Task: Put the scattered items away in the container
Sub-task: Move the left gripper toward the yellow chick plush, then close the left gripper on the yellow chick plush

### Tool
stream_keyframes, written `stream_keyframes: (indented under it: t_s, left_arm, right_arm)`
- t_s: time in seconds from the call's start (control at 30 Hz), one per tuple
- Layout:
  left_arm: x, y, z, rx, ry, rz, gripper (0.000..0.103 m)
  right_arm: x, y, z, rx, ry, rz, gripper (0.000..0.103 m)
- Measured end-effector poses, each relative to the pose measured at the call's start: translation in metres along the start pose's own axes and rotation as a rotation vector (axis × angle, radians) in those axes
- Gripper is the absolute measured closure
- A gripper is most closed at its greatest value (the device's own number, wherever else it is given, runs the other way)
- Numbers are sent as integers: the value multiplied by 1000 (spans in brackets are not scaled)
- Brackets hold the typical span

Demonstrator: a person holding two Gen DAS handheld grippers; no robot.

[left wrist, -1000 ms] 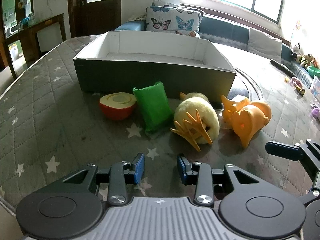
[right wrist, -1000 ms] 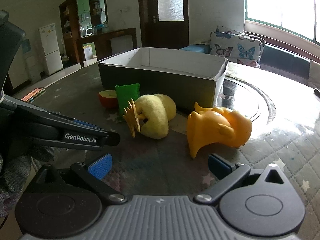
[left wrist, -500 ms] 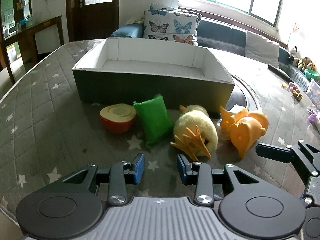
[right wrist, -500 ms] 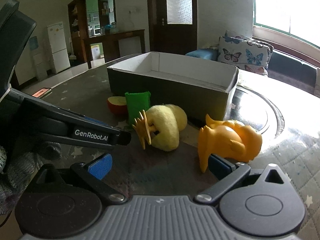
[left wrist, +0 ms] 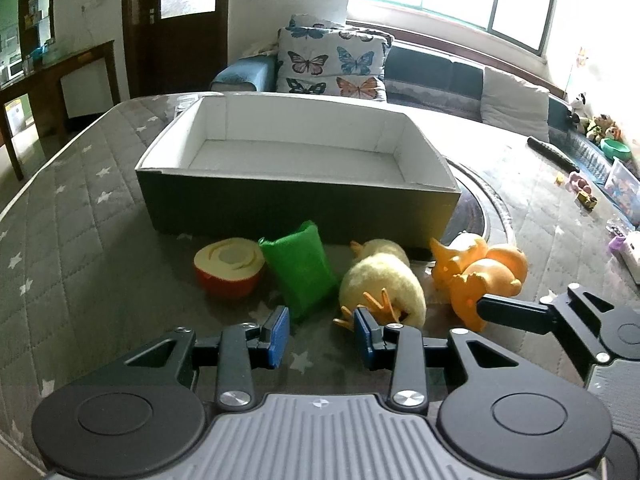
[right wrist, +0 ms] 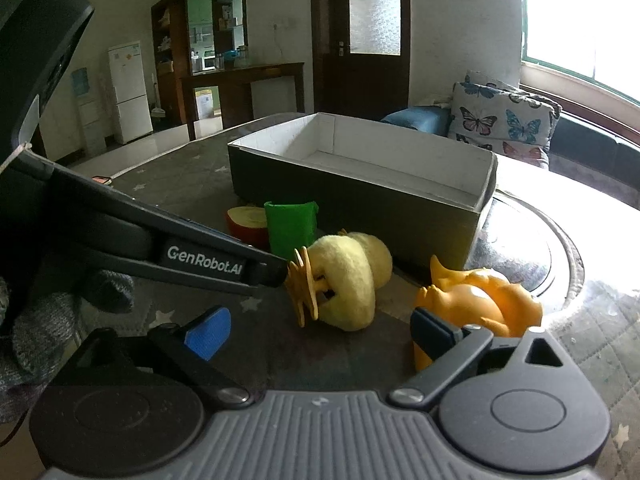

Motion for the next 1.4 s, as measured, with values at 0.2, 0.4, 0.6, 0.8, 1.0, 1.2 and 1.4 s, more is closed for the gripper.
stream_keyframes:
  t_s: [0.2, 0.4, 0.6, 0.8, 1.0, 1.2, 1.4]
  left_arm:
    - [-4, 7, 2, 6, -13, 16, 65]
    - [-6, 14, 4, 10, -34, 26, 65]
    - [-7, 20, 6, 12, -53, 37, 65]
    - [-10, 27, 9, 22, -79, 41, 65]
    - [-9, 33, 10, 30, -111, 34, 65]
    - [-12, 37, 13, 37, -120, 39, 65]
    - [-11, 44, 15, 39, -131, 31, 65]
  right_arm:
    - [1, 4, 8, 6, 3, -7, 6]
    - [1, 7, 14, 12, 6, -12, 10]
    - [-2, 10, 20, 18, 15, -4, 17]
    - [-3, 13, 26, 24, 13, -11, 21]
    - [-7, 12, 33, 30, 5, 2, 28]
    - [-16, 9, 35, 43, 5, 52, 38]
    - [-17, 8, 35, 43, -11, 53, 44]
Point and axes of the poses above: each gripper's, at about its wrist camera, not at the fingertips, and z roughly the way its jaws point, x to its left, y to its top, the point moved 1 cm from there along z, roughly the way its jaws point, and after that the axes turned 7 degrees about -y, right-handed, at the moved point
